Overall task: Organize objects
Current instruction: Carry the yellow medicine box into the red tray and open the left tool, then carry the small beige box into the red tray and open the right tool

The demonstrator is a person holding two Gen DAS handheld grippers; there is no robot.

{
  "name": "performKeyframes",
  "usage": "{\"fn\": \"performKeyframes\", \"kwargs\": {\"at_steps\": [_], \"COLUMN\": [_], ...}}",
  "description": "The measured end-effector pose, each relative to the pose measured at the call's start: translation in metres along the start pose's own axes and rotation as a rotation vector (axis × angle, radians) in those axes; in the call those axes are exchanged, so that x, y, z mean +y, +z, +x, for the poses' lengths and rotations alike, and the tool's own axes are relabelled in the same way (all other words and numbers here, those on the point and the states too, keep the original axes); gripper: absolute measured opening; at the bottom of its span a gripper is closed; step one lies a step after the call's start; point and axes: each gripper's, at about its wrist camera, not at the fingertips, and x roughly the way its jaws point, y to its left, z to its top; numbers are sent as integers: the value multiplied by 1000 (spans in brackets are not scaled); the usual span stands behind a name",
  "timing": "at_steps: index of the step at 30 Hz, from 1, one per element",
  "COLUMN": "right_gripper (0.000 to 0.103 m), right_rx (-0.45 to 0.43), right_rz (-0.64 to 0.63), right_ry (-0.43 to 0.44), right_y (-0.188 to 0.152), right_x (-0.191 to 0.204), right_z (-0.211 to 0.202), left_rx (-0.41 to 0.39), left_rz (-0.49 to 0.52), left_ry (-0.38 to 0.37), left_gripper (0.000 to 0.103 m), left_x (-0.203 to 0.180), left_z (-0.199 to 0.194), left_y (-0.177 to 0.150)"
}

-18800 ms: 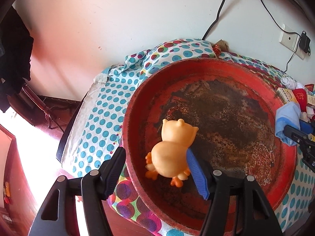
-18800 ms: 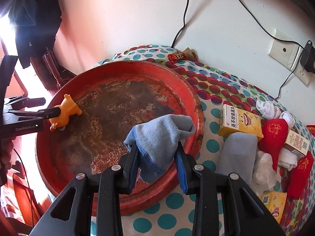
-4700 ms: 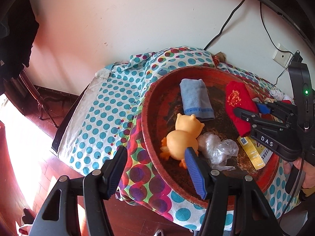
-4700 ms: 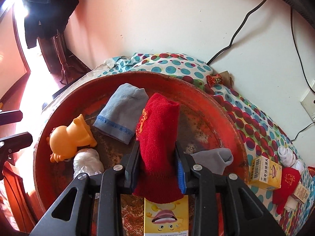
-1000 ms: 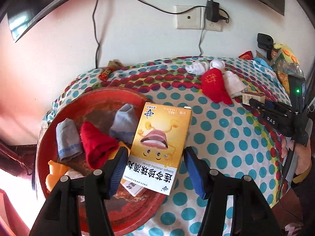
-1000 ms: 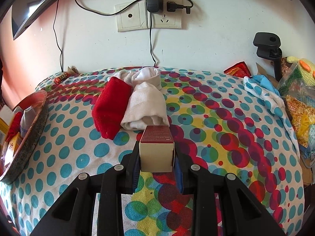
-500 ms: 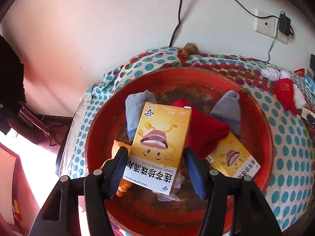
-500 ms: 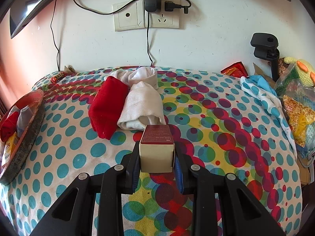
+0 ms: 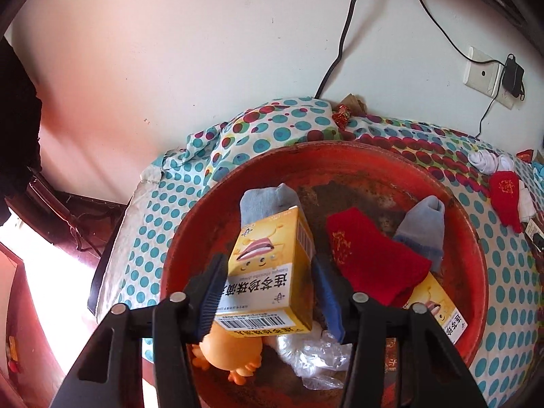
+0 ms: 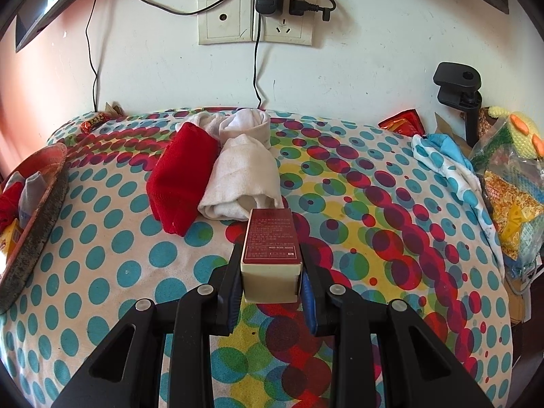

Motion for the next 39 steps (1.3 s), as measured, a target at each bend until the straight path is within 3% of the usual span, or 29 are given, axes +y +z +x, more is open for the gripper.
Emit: {"fn": "performKeyframes", "kwargs": {"at_steps": [7,11,19,26,32,39], "right_gripper": [27,27,27,27,27,27], "right_rx": [8,20,27,3,-42,-64], "right_rz": [-23,-27,-77,-111,-45,-110], "right_ry": [-26,-35,-79,-125,3,157], "right_y": [1,1,1,1,10,7], "right_x": [4,5,16,26,52,119], "right_z": [1,3,4,-5,-48,-88], "left_rx": [-4,75,5,-45,-47,-32], "left_rz": [8,-24,-93,-136,-158,-139], "left_ry": [-48,-111,-84,-34,-52,11], "left_gripper": [51,58,58,58,58,58], "left_x": [-3,4,22,42,53,64], "left_z": [-4,-5,-37,-51,-58,-60], "left_y": [-6,-23,-66,-77,-80,-86]}}
